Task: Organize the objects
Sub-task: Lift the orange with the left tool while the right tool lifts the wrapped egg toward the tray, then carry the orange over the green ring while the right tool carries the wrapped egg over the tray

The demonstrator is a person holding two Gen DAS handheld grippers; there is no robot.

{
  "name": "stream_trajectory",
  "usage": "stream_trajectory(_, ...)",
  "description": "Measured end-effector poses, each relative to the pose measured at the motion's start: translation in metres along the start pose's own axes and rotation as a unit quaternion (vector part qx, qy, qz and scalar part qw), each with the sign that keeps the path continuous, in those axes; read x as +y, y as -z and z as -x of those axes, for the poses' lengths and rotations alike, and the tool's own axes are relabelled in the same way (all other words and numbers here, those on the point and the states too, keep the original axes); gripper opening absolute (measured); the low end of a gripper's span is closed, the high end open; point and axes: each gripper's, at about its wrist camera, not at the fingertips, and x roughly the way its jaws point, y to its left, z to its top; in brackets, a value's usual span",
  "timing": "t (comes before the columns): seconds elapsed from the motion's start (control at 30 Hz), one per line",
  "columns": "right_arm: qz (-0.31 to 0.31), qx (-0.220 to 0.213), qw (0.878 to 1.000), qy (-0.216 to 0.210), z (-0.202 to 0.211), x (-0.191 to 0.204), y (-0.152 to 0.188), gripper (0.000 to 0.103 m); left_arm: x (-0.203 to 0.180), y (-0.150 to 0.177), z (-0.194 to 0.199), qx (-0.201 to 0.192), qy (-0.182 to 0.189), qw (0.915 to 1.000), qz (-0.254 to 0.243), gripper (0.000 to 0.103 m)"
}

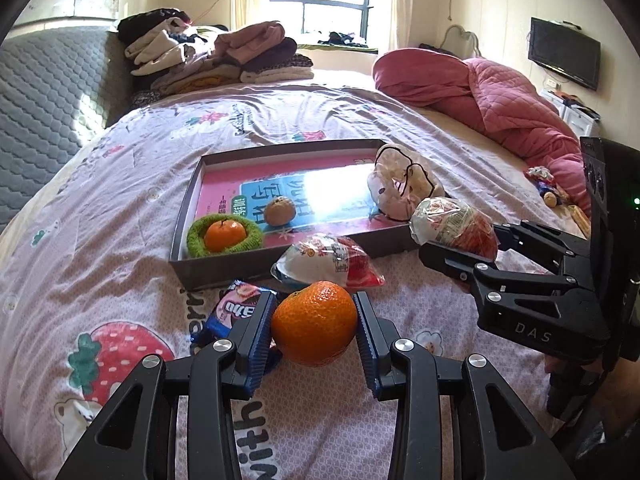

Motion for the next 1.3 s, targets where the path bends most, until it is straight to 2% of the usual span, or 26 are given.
stream_trajectory(0.63,0.001,-0.023,1.000,0.010,-0.004,-0.003,-0.024,0.051,0.023,-0.033,-0.009,-0.029,-0.016,0.9994,-0.010,0.040)
stream_trajectory(0.87,0.001,-0.032,0.999,0.015,-0.008,-0.007,-0.035,0.051,0.026,-0.047,-0.014,-0.039,-0.009,0.9992,-0.009,0.040)
stream_trajectory(1.3,-0.002,-0.041,0.999,0.021,-0.019,-0.015,-0.050,0.051,0.042,-0.069,-0.037,-0.046,-0.017,0.9988,-0.003,0.040)
